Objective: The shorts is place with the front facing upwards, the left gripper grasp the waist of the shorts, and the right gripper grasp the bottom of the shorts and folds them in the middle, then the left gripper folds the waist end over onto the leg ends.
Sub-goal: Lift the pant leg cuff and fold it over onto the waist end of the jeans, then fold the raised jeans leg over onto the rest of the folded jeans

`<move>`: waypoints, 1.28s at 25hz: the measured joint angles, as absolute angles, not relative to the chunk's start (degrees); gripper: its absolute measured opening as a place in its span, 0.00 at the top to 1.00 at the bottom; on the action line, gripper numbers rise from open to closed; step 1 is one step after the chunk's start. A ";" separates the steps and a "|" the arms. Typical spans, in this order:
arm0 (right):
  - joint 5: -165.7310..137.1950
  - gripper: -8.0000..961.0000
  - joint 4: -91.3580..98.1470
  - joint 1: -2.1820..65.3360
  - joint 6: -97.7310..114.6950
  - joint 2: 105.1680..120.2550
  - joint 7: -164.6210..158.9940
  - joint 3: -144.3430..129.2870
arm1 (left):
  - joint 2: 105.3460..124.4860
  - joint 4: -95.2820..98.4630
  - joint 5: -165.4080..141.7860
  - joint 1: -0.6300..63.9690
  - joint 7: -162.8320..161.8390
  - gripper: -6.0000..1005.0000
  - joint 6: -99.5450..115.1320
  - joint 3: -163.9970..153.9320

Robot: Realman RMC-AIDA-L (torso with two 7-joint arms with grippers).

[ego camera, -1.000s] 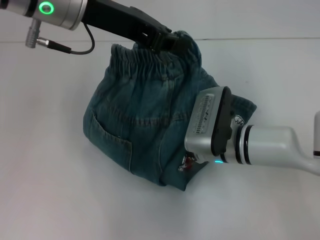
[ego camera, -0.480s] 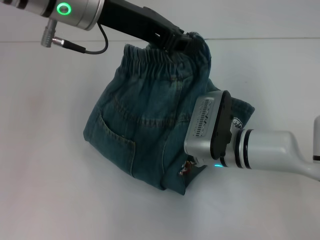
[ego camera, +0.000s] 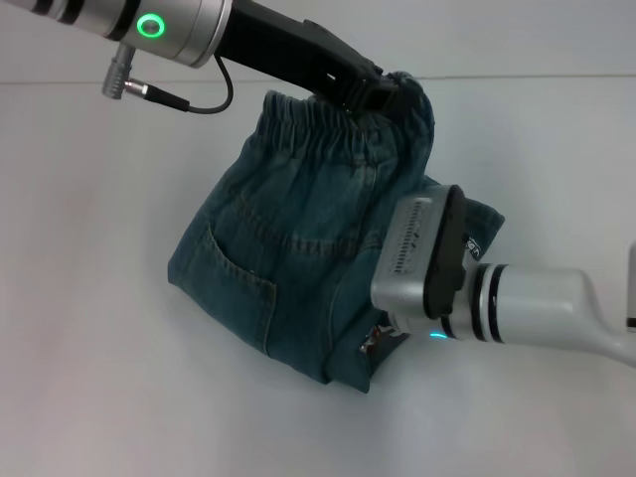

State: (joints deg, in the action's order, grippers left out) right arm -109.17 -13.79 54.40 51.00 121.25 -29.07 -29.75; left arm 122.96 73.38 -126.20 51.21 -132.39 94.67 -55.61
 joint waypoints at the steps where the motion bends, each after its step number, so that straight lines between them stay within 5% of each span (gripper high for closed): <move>1: -109.17 0.11 -13.80 54.08 51.16 121.07 -29.19 -29.66 | 122.89 73.38 -126.21 51.15 -132.38 0.96 94.54 -55.62; 32: -109.16 0.11 12.31 36.18 74.76 119.85 -48.65 -40.27 | 123.59 72.51 -129.31 50.88 -132.10 0.95 87.68 -59.38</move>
State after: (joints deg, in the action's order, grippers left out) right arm -109.16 12.31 36.18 74.76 119.85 -48.65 -40.27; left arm 123.59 72.51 -129.31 50.88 -132.10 87.68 -59.38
